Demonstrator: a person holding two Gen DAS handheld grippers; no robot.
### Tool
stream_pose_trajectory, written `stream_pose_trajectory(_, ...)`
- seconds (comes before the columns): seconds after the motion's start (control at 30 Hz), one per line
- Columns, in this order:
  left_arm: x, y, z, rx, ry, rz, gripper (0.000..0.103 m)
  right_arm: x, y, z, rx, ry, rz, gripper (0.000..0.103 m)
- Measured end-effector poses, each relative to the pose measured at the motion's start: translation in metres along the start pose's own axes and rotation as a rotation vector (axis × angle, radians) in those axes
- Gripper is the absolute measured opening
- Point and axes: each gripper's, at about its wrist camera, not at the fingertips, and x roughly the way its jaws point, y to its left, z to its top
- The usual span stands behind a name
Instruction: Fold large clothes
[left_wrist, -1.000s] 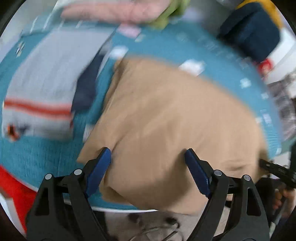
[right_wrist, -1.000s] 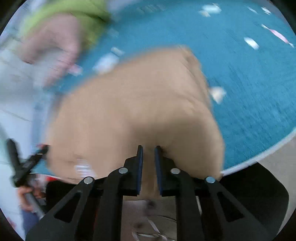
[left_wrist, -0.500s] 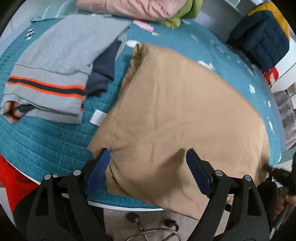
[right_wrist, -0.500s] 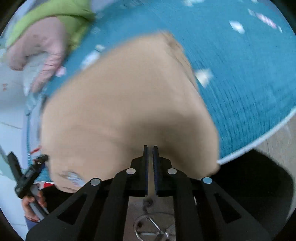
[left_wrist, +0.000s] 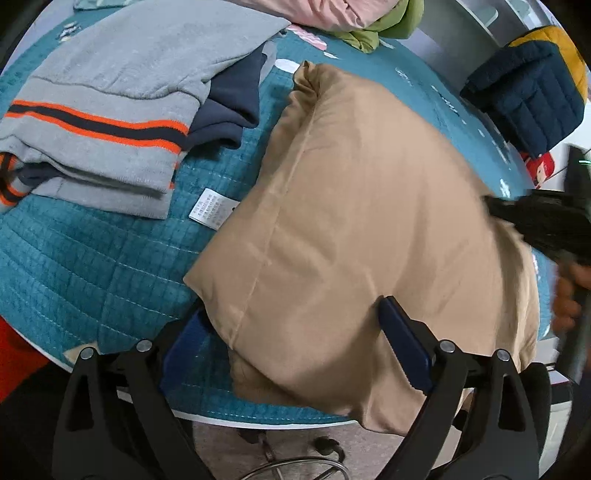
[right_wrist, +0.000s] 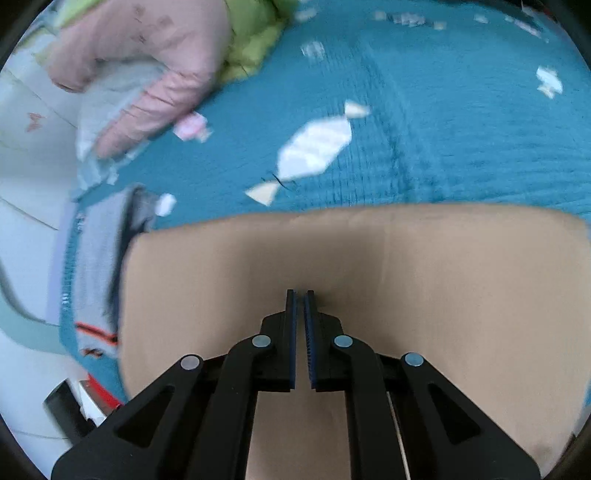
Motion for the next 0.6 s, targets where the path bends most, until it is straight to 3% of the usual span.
stream_pose_trajectory(0.13,0.003,0.005,0.000,0.007,-0.006,-0.037,0.094,0.015,-0.015,0.005,0.041,-0.001,0.023,0.000)
stream_pose_trajectory(0.27,0.002,0.006,-0.002,0.022,-0.013,-0.049,0.095,0.001,-0.013,-0.004,0.056,-0.002,0.023,0.000)
stream_pose_trajectory(0.43,0.000,0.005,-0.007,0.023,-0.023,-0.058,0.096,-0.032,-0.001,-0.053,0.067,0.029,0.090,0.002)
stream_pose_trajectory(0.5,0.000,0.006,-0.008,0.014,-0.025,-0.066,0.097,-0.025,0.001,-0.074,0.078,0.059,0.080,0.000)
stream_pose_trajectory(0.6,-0.003,0.011,-0.008,-0.007,-0.027,-0.088,0.097,-0.009,-0.012,-0.097,0.115,0.007,0.064,0.000)
